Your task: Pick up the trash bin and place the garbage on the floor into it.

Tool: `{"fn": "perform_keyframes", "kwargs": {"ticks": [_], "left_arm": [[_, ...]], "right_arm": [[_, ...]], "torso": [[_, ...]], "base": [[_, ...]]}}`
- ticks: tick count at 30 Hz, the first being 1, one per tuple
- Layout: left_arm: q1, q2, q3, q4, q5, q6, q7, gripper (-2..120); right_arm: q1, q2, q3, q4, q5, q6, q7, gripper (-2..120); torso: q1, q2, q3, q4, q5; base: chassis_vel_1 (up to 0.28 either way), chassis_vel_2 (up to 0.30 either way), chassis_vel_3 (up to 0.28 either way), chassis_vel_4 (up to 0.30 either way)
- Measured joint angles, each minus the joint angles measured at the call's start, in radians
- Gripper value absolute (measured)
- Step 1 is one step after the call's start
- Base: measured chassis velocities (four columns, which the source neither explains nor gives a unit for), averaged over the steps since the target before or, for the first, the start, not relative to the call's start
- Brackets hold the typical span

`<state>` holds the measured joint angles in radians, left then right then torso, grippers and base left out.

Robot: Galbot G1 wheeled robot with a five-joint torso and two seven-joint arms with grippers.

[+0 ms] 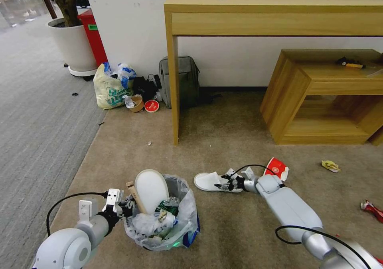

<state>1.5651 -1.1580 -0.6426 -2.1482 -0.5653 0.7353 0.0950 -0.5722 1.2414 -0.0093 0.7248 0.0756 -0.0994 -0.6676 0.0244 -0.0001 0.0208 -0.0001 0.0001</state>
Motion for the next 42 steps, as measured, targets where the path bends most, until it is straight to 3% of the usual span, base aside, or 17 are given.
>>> {"fn": "perform_keyframes", "kwargs": {"ticks": [7,19,23,25,30,33,42], "left_arm": [[0.008,-0.003,-0.005,-0.005,0.002,0.0,0.003,0],[0.01,-0.005,-0.003,-0.01,0.005,0.0,0.005,0],[0.016,-0.003,-0.003,-0.013,0.006,0.0,0.005,0],[0.017,-0.002,-0.003,-0.015,0.007,0.0,0.005,0],[0.017,-0.002,0.0,-0.016,0.007,0.0,0.004,0],[0.017,-0.004,0.006,-0.016,0.011,0.0,0.004,0],[0.017,-0.002,0.005,-0.016,0.012,0.0,0.004,0]], "right_arm": [[0.008,0.018,-0.002,-0.009,-0.018,-0.063,0.045,100],[0.012,0.031,-0.004,-0.042,-0.002,-0.07,0.049,100],[0.017,0.046,-0.005,-0.068,0.001,-0.062,0.07,90],[0.022,0.053,-0.006,-0.083,0.0,-0.06,0.086,77],[0.024,0.059,-0.006,-0.092,0.0,-0.055,0.098,65],[0.018,0.061,-0.009,-0.083,0.0,-0.053,0.111,46],[0.007,0.065,-0.008,-0.079,0.0,-0.046,0.122,18]], "torso": [[0.0,0.0,0.0,0.0,-0.0002],[0.0,0.0,0.0,-0.0002,-0.0001],[0.0,0.0,0.0,-0.0001,-0.0001],[0.0,0.0,0.0,-0.0001,-0.0002],[0.0,0.0,0.0,-0.0003,-0.0003],[0.0,0.0,0.0,-0.0003,-0.0002],[0.0,0.0,0.0,0.0,0.0]], "base": [[0.0,0.0,0.0,0.0],[0.0,0.0,0.0,0.0],[0.0,0.0,0.0,0.0],[0.0,0.0,0.0,0.0],[0.0,0.0,0.0,0.0],[0.0,0.0,0.0,0.0],[0.0,0.0,0.0,0.0]]}}
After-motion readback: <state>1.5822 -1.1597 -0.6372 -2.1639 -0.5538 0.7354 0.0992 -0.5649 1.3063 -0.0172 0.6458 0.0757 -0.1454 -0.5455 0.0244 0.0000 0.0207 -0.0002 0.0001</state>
